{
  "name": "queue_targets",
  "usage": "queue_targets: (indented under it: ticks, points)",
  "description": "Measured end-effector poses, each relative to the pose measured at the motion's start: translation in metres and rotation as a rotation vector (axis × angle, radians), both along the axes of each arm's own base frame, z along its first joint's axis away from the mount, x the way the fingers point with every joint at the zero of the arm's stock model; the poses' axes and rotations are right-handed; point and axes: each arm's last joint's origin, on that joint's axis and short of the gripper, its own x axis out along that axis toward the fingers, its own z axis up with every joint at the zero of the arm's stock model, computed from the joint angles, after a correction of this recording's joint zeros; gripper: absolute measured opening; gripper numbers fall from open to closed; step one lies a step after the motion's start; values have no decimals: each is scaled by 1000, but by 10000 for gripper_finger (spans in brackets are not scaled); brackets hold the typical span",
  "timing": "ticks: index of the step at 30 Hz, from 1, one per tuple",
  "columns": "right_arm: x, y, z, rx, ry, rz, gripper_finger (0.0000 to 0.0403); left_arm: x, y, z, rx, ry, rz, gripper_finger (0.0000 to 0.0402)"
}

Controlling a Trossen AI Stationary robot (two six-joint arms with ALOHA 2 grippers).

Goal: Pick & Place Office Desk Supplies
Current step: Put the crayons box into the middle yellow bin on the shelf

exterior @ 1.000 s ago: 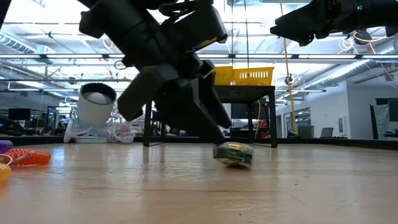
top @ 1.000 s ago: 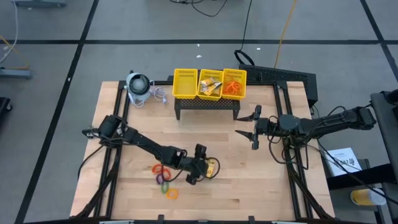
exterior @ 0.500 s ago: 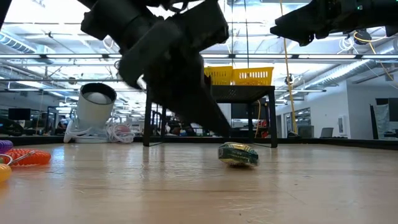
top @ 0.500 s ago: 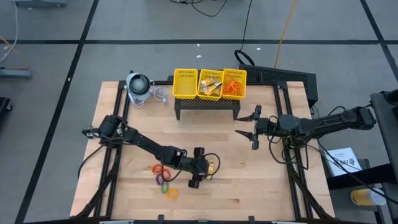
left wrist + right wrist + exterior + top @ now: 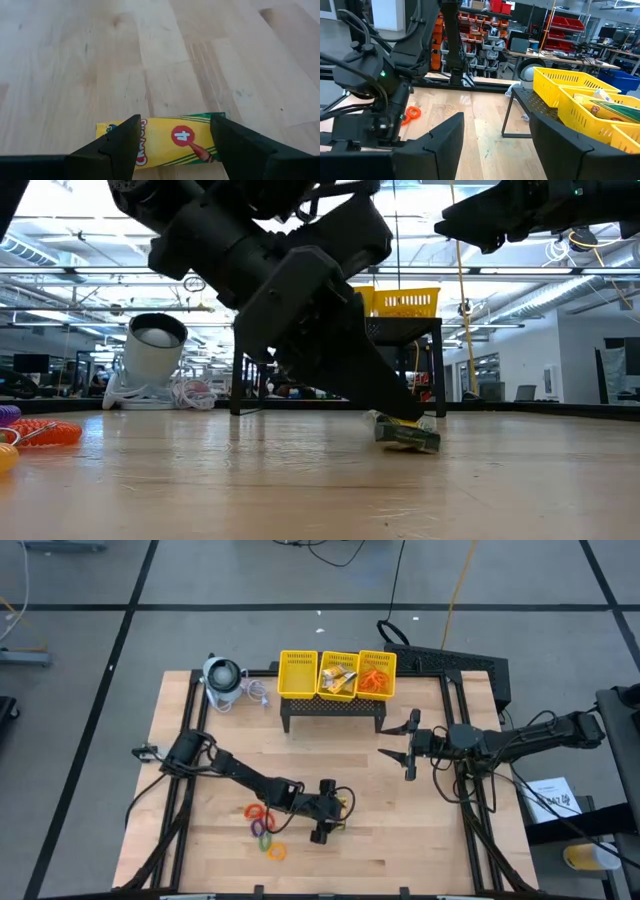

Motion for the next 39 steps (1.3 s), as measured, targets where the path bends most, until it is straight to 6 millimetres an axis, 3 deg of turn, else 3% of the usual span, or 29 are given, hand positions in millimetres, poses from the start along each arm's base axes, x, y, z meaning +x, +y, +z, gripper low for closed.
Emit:
queue_targets:
  ticks: [10,15,18,23,27,30,39]
  points:
    - [0,0,0,0,-2,2,215,-30,10,13,10,320,107,246]
    - [0,0,0,0,-1,3,215,-57,12,41,29,451,94,246]
    - [0,0,0,0,-1,3,215,-68,12,70,-17,415,129,246]
    - [0,0,0,0,-3,3,215,-81,15,98,-221,374,428,246]
    - [0,0,0,0,-2,3,215,-85,14,97,-480,426,729,246]
    - [0,0,0,1,-2,3,215,-88,14,87,-576,523,884,246]
    - [0,0,0,1,-4,4,215,-92,4,52,-612,646,1188,246]
